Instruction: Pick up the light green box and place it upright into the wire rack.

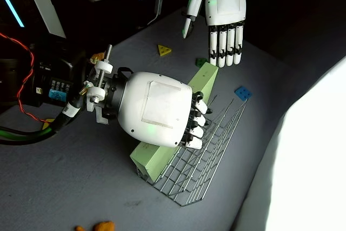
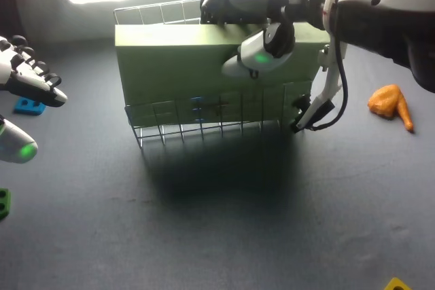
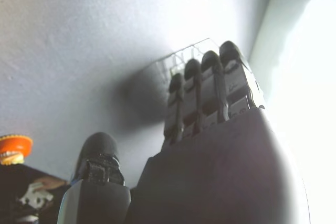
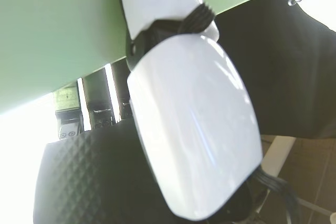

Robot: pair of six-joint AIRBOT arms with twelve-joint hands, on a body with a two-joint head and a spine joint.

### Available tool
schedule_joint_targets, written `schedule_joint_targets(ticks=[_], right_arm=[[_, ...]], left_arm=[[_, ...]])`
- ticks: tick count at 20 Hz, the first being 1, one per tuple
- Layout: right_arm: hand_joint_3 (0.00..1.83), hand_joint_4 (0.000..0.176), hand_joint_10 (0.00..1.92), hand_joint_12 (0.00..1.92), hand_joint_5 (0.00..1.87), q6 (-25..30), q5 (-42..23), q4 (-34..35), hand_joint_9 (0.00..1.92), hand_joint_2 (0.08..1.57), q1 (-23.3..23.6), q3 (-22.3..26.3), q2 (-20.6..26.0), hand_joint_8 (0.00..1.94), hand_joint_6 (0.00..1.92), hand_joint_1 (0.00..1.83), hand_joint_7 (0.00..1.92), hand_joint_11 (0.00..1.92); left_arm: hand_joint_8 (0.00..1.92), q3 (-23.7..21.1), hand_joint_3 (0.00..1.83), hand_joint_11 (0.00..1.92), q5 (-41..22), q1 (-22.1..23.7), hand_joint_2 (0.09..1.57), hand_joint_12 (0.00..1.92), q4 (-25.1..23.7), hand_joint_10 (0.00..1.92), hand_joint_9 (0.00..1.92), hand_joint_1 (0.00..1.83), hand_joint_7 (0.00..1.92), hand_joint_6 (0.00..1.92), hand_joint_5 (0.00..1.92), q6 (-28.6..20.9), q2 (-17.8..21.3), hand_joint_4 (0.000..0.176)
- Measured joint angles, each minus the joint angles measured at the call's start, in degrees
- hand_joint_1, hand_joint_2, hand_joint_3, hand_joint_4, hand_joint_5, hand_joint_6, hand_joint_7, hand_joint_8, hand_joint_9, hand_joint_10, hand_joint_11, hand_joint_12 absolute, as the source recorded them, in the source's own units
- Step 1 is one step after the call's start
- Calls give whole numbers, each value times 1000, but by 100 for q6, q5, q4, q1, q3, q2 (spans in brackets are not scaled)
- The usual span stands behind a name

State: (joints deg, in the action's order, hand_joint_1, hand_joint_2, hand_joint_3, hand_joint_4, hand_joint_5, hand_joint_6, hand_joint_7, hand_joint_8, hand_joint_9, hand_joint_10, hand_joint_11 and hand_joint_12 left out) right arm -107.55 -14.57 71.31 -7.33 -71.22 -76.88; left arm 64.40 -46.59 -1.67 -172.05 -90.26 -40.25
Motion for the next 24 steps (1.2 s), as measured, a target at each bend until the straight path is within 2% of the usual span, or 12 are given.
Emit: schedule_joint_targets(ticks=[1, 4, 5, 6, 7, 8, 9, 12, 14, 17, 20, 24], right_arm=[[1, 0, 1387, 1792, 733, -2, 2, -4, 701, 1214, 0, 0, 0, 1307, 1268, 1207, 842, 530], [0, 0, 1251, 1746, 722, -2, 4, -4, 712, 1214, -20, 0, -13, 1248, 1328, 1172, 861, 522], [1, 8, 1212, 1739, 728, -2, 2, -4, 686, 1216, -20, 0, -17, 1231, 1362, 1165, 841, 489], [0, 0, 1152, 1716, 766, -2, 4, -4, 644, 1213, -24, 0, -17, 878, 1299, 1118, 736, 410], [0, 0, 1095, 1680, 777, -2, 0, -15, 640, 1211, -37, 0, -17, 675, 1282, 1107, 755, 376], [0, 0, 1016, 1604, 615, -2, 2, -13, 606, 1123, -48, 0, -17, 559, 887, 1108, 748, 331], [0, 0, 944, 1565, 593, -4, 7, -15, 572, 1088, -70, 0, -17, 462, 679, 1105, 740, 290], [0, 0, 752, 1484, 559, -2, -2, -17, 507, 1067, -70, 0, -17, 216, 410, 1026, 711, 157], [0, 0, 617, 1448, 586, -2, -2, -15, 544, 1042, -72, 0, -17, 97, 286, 1007, 734, 161], [1, 0, 487, 1439, 517, 0, 9, -15, 422, 1039, -70, 0, -17, 3, 169, 925, 602, 56], [0, 0, 363, 1435, 466, 22, 85, -15, 415, 1033, -22, 26, 33, 0, 70, 893, 534, 2], [0, 0, 334, 1428, 463, -61, 138, -17, 411, 1015, 212, 361, 391, 0, 55, 930, 512, 0]], left_arm=[[1, 0, 0, 0, 0, 0, 1226, 139, 0, 4, 109, 22, 166, 0, 132, 0, 0, 0], [0, 0, 2, 0, 0, 0, 1229, 135, -2, 0, 111, 23, 169, 0, 138, 0, 0, 0], [3, 0, 0, 0, 0, 0, 1225, 176, 0, 4, 126, 33, 182, 2, 144, 0, 0, 0], [0, 0, 1, 0, 0, 0, 1227, 183, 0, 1, 120, 32, 166, 0, 134, 0, -2, 0], [2, 0, 0, 0, 0, 0, 1224, 211, 0, 3, 129, 46, 175, 2, 142, 0, -2, 0], [2, 0, 0, 0, 0, 0, 1222, 216, 0, 2, 127, 48, 175, 0, 135, 0, 0, 0], [6, 0, 0, 0, 0, 0, 1220, 240, -2, 4, 135, 42, 194, 3, 144, 0, 0, 0], [0, 0, 2, 0, 0, 0, 1227, 194, 0, 1, 107, 22, 182, 0, 130, 0, -2, 0], [1, 0, 0, 0, 0, 0, 1221, 204, -2, 5, 121, 30, 169, 2, 121, 0, 0, 0], [1, 0, 0, 0, 0, 0, 1214, 237, 0, 3, 125, 67, 173, 4, 130, 0, -2, 0], [0, 0, 0, 0, 0, 0, 1211, 227, 0, 0, 118, 83, 149, 1, 113, 0, -2, 0], [2, 0, 1, 0, 0, 0, 1222, 152, -2, 3, 107, 12, 164, 6, 150, 0, -2, 0]])
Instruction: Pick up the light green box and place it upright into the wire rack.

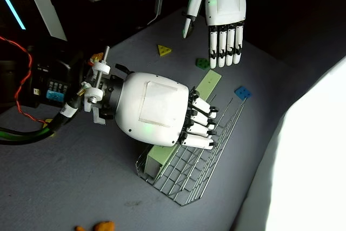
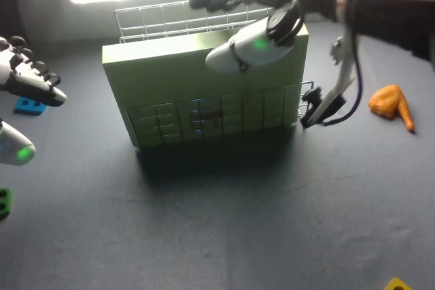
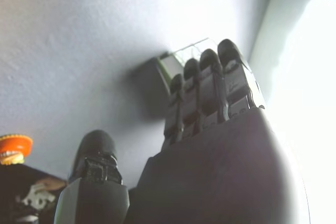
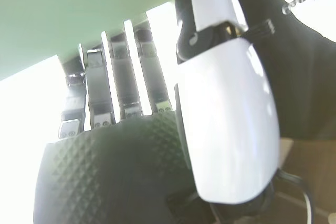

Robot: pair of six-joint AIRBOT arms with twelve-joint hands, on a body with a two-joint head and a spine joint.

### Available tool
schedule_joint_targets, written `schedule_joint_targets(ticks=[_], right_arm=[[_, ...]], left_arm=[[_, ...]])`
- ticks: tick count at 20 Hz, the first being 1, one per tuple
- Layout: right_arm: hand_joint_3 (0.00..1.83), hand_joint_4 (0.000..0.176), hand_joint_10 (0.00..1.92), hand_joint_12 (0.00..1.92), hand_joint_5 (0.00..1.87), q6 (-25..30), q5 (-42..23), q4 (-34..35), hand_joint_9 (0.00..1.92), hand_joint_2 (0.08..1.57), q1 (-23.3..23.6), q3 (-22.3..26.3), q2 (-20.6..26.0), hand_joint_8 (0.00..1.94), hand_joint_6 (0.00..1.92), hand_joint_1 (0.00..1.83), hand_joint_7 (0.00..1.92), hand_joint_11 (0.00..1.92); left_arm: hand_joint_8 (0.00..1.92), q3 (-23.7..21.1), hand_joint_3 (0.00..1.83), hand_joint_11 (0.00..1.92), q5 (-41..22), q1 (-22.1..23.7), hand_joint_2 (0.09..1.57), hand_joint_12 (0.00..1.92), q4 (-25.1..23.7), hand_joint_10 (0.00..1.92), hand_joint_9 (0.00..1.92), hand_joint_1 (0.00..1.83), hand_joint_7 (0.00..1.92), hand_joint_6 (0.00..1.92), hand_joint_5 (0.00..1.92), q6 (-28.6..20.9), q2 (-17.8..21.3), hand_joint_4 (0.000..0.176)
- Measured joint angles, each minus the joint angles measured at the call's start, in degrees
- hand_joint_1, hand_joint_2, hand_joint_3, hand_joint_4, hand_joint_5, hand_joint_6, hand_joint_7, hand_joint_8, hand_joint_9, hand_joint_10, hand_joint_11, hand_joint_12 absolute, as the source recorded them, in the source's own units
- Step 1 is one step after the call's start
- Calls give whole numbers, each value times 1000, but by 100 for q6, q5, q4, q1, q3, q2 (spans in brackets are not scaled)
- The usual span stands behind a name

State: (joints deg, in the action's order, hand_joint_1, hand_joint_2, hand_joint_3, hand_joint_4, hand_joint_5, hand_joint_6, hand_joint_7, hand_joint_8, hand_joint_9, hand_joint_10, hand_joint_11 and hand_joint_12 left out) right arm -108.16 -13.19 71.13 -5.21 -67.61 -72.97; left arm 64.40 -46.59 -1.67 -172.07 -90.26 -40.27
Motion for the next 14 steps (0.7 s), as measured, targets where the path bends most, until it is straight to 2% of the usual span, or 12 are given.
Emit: schedule_joint_targets(ticks=[3, 6, 8, 9, 11, 12, 13, 14], right_arm=[[0, 0, 335, 1437, 467, -509, -219, 13, 428, 1010, 149, 540, 448, 4, 52, 944, 521, 2], [0, 0, 323, 1417, 502, -608, -409, 0, 466, 1011, 216, 1134, 1073, 16, 55, 978, 567, 15], [0, 0, 329, 1419, 520, -664, -411, 2, 486, 1012, 201, 1325, 1375, 25, 60, 995, 592, 14], [0, 0, 328, 1419, 521, -662, -529, -20, 487, 1012, 20, 1497, 1707, 24, 59, 996, 594, 14], [0, 0, 328, 1419, 521, -649, -538, 31, 487, 1012, -94, 1567, 1858, 24, 59, 996, 594, 14], [11, 0, 341, 1445, 492, -656, -533, 74, 508, 1057, -107, 1626, 1956, 26, 42, 804, 615, 4], [4, 0, 502, 1468, 656, -688, -540, 39, 587, 1133, -94, 1753, 2107, 39, 88, 480, 776, 123], [2, 0, 654, 1484, 739, -715, -542, -24, 584, 1160, -17, 1856, 2236, 47, 130, 344, 848, 169]], left_arm=[[0, 0, 2, 0, 0, 0, 1229, 92, -2, 1, 73, 0, 142, 1, 146, 2, 0, 0], [3, 0, 3, 0, -2, 0, 1240, 170, 0, 5, 103, 12, 165, 0, 154, 2, 0, 0], [0, 0, 3, 0, -4, 13, 1242, 175, -2, 0, 92, 0, 156, 0, 137, 2, 2, 0], [0, -31, 3, 0, 4, 20, 1242, 175, 22, 0, 91, 0, 156, 0, 136, 0, 0, 0], [0, -26, 3, 0, -7, 17, 1242, 175, 0, 0, 91, 0, 156, 0, 136, 0, 2, 0], [2, -17, 0, 0, 0, 17, 1234, 292, 0, 10, 142, 0, 183, 2, 145, 0, 2, 0], [0, -17, 0, 0, 7, 17, 1227, 723, 0, 40, 347, 0, 365, 13, 266, 2, 2, 0], [20, -22, 0, 0, 9, 17, 1222, 1035, 7, 69, 482, 20, 514, 24, 381, 2, 2, 0]])
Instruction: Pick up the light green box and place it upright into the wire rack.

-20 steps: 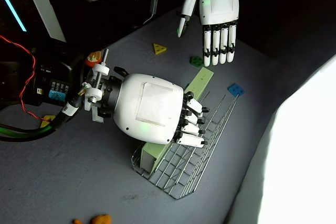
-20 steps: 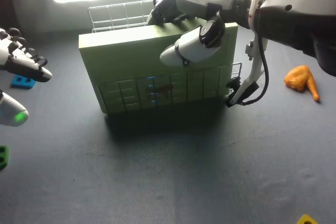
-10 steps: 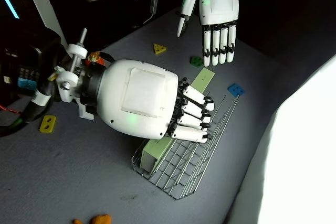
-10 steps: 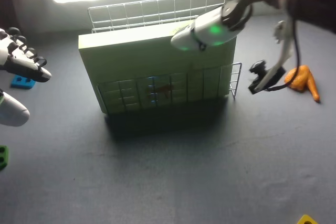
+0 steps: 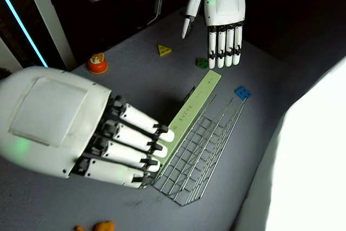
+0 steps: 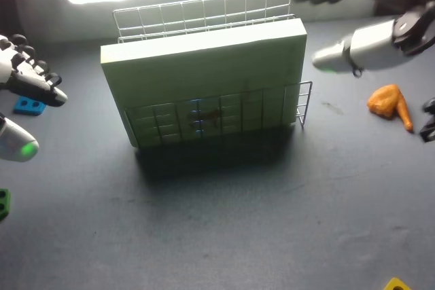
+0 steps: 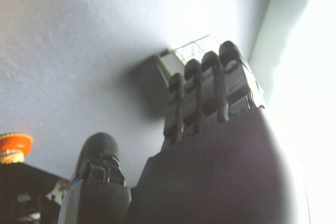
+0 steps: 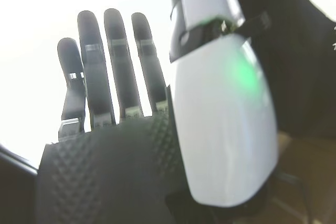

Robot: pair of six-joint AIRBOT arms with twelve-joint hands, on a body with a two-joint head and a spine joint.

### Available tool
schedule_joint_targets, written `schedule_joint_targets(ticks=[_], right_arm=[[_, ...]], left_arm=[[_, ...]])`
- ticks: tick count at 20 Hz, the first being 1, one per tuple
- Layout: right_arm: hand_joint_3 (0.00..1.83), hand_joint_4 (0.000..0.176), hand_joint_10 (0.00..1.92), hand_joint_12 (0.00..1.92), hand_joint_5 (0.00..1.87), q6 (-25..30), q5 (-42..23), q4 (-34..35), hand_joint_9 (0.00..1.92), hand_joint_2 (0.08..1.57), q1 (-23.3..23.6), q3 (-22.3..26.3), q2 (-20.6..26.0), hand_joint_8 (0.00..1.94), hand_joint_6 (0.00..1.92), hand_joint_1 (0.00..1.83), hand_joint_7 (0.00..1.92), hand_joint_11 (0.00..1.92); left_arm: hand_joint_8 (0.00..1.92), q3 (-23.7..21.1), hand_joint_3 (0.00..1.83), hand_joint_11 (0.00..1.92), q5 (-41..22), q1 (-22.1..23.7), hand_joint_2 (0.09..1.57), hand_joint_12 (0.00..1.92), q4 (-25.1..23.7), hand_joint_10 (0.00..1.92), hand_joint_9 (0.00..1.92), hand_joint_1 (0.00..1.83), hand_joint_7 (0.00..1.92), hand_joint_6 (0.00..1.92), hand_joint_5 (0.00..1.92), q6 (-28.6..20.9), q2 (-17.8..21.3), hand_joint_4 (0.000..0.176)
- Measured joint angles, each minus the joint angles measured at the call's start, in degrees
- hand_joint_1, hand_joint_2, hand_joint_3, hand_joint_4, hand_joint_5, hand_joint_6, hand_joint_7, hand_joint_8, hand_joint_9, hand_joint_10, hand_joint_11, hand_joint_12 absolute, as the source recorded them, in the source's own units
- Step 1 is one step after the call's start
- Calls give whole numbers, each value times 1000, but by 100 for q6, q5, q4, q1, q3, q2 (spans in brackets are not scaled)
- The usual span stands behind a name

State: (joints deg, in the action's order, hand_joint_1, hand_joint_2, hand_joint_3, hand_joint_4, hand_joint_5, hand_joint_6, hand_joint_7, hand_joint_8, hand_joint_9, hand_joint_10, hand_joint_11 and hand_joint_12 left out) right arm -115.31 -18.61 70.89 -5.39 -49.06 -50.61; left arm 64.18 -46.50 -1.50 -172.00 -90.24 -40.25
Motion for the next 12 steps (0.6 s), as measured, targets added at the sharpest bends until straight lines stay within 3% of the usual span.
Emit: schedule_joint_targets(ticks=[1, 2, 3, 4, 5, 6, 7, 10, 12], right_arm=[[2, 0, 948, 1561, 718, 13, 4, -133, 559, 1175, 57, 125, 131, 239, 593, 246, 905, 207], [5, 0, 1318, 1717, 707, 20, 11, -256, 558, 1199, 98, 264, 275, 809, 1024, 188, 841, 297], [5, 0, 1603, 1880, 764, 20, 39, -297, 611, 1208, 111, 345, 374, 1299, 1262, 147, 832, 436], [6, 0, 1745, 1913, 803, 20, 131, -291, 682, 1219, 109, 415, 485, 1516, 1414, 97, 851, 546], [8, 0, 1886, 1919, 842, 17, 201, -284, 814, 1238, 109, 461, 570, 1697, 1652, 19, 939, 721], [6, 0, 1914, 1921, 942, 20, 238, -286, 997, 1241, 111, 503, 651, 1812, 1810, 3, 1064, 925], [6, 0, 1920, 1921, 962, 17, 280, -302, 1074, 1244, 125, 564, 765, 1834, 1836, 0, 1111, 1001], [4, 0, 1921, 1921, 1073, -11, 398, -304, 1276, 1253, 208, 614, 861, 1937, 1920, 0, 1249, 1278], [9, 0, 1921, 1921, 1081, 20, 411, -321, 1344, 1273, 234, 621, 841, 1941, 1921, 0, 1299, 1350]], left_arm=[[56, -22, 0, 28, -4, 0, 1220, 1331, -4, 179, 625, 60, 706, 29, 528, 0, 0, 0], [238, -39, 0, 137, -11, 0, 1233, 1588, -4, 779, 582, 74, 828, 125, 706, -2, 20, 0], [749, -39, 0, 264, -11, 2, 1233, 1803, -2, 1245, 564, 116, 783, 329, 827, -2, 20, 0], [1133, -37, 0, 363, -9, 2, 1228, 1897, -4, 1500, 573, 182, 728, 516, 853, -2, 17, 0], [1376, -39, 0, 471, -9, 2, 1228, 1901, -4, 1634, 650, 191, 772, 854, 870, 0, 17, 0], [1637, -39, 0, 510, -9, 9, 1227, 1917, -4, 1845, 672, 207, 776, 1225, 829, -2, 17, 0], [1735, -57, 1, 511, -9, 35, 1230, 1920, -7, 1906, 677, 196, 771, 1359, 797, 0, 20, 0], [1800, -68, 1, 514, -7, 37, 1239, 1921, -4, 1921, 716, 157, 806, 1560, 795, -2, 37, 0], [1856, -68, 2, 565, 0, 37, 1250, 1921, 0, 1921, 755, 162, 826, 1736, 807, -2, 37, 0]])
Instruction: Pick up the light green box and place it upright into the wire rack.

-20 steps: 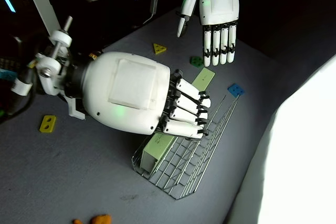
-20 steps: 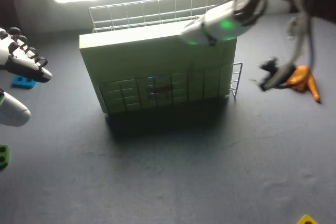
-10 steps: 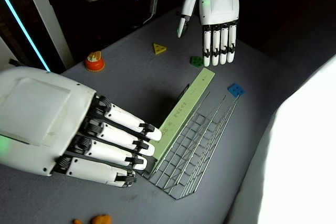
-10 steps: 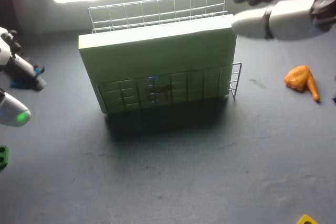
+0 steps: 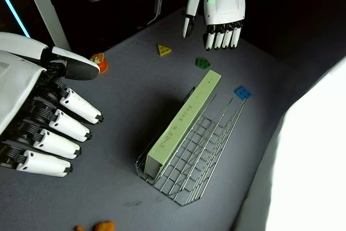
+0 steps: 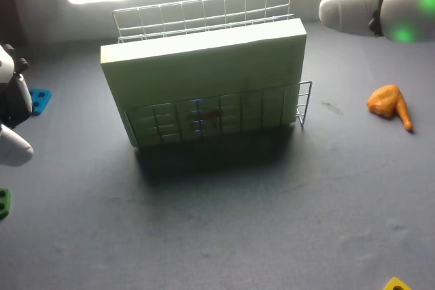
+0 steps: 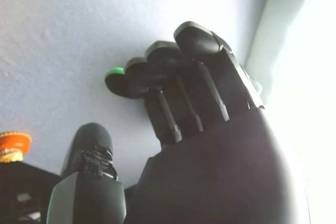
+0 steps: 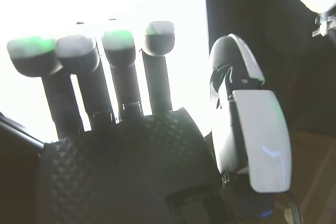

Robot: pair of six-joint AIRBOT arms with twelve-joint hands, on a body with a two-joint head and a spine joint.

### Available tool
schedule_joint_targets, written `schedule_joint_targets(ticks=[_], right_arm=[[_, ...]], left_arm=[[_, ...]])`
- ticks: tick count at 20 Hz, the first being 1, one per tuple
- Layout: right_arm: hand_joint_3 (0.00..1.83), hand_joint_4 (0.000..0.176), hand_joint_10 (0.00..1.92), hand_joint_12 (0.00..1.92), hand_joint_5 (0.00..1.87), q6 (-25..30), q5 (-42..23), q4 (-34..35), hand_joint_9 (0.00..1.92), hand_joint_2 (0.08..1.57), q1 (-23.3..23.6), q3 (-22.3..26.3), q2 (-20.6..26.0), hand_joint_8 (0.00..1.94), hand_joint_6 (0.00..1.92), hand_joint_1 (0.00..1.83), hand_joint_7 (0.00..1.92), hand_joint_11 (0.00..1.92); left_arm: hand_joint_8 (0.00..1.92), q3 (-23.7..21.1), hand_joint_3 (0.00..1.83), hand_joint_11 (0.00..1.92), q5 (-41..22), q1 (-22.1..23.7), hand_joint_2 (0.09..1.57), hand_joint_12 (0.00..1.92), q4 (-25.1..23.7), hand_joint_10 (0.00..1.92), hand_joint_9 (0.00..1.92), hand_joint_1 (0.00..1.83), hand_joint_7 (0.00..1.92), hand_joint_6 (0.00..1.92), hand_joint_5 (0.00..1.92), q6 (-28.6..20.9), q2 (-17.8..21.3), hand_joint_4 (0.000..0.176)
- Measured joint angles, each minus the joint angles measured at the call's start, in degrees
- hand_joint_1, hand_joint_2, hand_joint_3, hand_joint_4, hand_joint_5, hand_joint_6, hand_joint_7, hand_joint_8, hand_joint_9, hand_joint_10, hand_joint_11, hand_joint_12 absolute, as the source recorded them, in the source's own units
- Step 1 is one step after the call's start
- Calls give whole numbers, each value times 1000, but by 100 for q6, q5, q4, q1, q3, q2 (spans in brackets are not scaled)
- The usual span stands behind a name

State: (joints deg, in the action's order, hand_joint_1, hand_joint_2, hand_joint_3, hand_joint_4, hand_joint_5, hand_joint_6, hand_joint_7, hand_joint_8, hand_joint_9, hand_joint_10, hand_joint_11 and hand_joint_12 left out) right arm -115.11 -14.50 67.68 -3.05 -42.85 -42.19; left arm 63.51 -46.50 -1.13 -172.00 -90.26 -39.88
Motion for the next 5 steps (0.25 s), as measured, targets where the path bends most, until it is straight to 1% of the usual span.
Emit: schedule_joint_targets(ticks=[1, 2, 3, 5], right_arm=[[9, 0, 1921, 1921, 1081, 0, 9, 2, 1344, 1273, 0, 2, -13, 1941, 1921, 0, 1299, 1350], [8, 0, 1921, 1921, 1103, 0, 33, 4, 1366, 1277, 0, 2, -33, 1941, 1921, 34, 1315, 1385], [8, 0, 1921, 1921, 1108, 15, 68, 0, 1371, 1279, 0, 4, -35, 1941, 1921, 41, 1319, 1393], [19, 0, 1921, 1921, 1163, 13, 70, 2, 1410, 1321, 7, 4, -39, 1941, 1921, 108, 1347, 1457]], left_arm=[[1856, 0, 2, 565, -2, 0, 1250, 1921, -4, 1921, 755, 162, 826, 1736, 807, 0, 0, 0], [1887, 0, 4, 624, -4, 0, 1260, 1921, -7, 1921, 795, 141, 855, 1829, 814, 2, 4, 0], [1896, 0, 3, 640, -9, 20, 1263, 1921, -7, 1921, 806, 134, 863, 1856, 815, 0, 4, 0], [1843, 0, 3, 707, 4, 26, 1271, 1921, -2, 1921, 872, 95, 973, 1827, 882, 0, 4, 0]])
